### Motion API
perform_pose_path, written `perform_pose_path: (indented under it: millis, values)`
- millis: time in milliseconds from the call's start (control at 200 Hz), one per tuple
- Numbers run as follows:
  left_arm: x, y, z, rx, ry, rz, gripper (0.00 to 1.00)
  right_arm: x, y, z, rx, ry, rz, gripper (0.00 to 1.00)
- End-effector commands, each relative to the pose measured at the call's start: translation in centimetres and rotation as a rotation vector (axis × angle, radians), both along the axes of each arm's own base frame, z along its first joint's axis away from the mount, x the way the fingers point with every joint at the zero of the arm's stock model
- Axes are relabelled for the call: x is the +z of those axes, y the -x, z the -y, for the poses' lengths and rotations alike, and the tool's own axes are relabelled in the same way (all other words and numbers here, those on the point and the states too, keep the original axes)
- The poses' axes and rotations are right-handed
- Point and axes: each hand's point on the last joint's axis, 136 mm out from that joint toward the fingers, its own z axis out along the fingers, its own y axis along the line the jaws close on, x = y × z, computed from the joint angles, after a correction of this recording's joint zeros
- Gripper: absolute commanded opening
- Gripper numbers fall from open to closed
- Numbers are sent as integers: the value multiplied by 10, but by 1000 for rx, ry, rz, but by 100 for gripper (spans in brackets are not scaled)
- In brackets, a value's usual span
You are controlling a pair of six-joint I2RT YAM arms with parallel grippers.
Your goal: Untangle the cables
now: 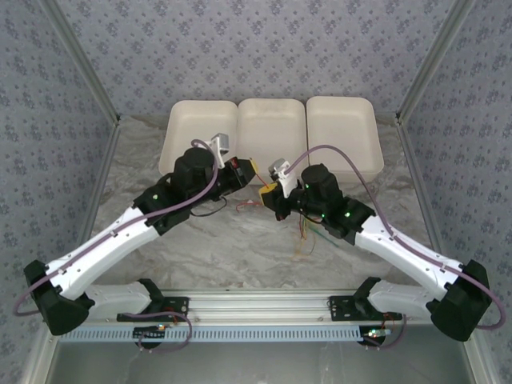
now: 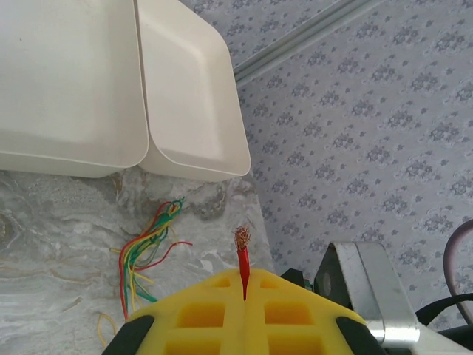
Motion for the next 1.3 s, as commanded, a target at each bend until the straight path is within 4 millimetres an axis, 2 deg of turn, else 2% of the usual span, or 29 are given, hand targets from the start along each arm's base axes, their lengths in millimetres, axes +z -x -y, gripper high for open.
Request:
perform_pose_path:
  millis: [0, 90, 130, 200, 235, 300, 425, 430, 440, 455, 525, 540, 555, 585, 700, 764, 829, 974, 1059, 1119, 1159, 1219, 1294]
  values:
    - [33, -8, -2, 4, 20, 79, 0, -15, 6, 2, -8, 30, -49, 0]
    - [33, -12, 5, -17, 18, 94, 2, -8, 8, 0, 5, 13, -78, 0]
    - [35, -16, 5, -16, 12, 109, 19, -5, 6, 1, 0, 8, -107, 0]
    - [35, -22, 1, 3, -18, 126, 67, 1, -2, 8, -39, -8, -165, 0]
    - [35, -23, -3, 17, -29, 131, 78, 4, -10, 16, -80, -18, -192, 0]
    - [36, -22, -9, 31, -41, 148, 84, 9, -27, 36, -163, -54, -240, 0]
    - [24, -15, -31, 81, -86, 153, 88, 11, -64, 79, -326, -97, -330, 0]
    - [23, -14, -32, 83, -89, 152, 89, 11, -66, 82, -336, -97, -334, 0]
    - [20, -14, -34, 88, -97, 147, 96, 10, -70, 87, -354, -93, -342, 0]
    - [17, -13, -38, 96, -107, 144, 99, 8, -74, 91, -372, -86, -354, 0]
    - [-3, -7, -49, 110, -151, 117, 99, -6, -99, 123, -500, -44, -423, 0]
    - [-9, -5, -51, 110, -160, 109, 99, -14, -103, 131, -529, -29, -450, 0]
    - [-15, -3, -51, 106, -168, 100, 99, -9, -110, 138, -556, -29, -453, 0]
    - [-24, 1, -52, 94, -171, 88, 99, -17, -121, 154, -617, -14, -488, 0]
    - [-63, 18, -43, 29, -181, 39, 96, -47, -161, 207, -802, 2, -584, 0]
    - [-80, 29, -35, -9, -206, 27, 96, -64, -183, 237, -904, 32, -611, 0]
    - [-93, 38, -26, -43, -233, 23, 95, -81, -201, 258, -962, 58, -659, 0]
    - [-113, 51, -13, -83, -293, 13, 94, -120, -238, 282, -1010, 114, -770, 0]
    - [-124, 54, -7, -95, -324, 0, 94, -134, -248, 294, -1049, 159, -784, 25]
    - [-133, 54, -4, -102, -341, -8, 91, -131, -248, 299, -1079, 161, -753, 40]
    - [-138, 55, -1, -111, -346, -10, 89, -121, -244, 300, -1096, 139, -715, 47]
    - [-148, 54, 4, -120, -363, -17, 85, -104, -235, 297, -1111, 105, -657, 51]
    - [-162, 53, 11, -132, -384, -35, 82, -86, -214, 291, -1127, 89, -603, 54]
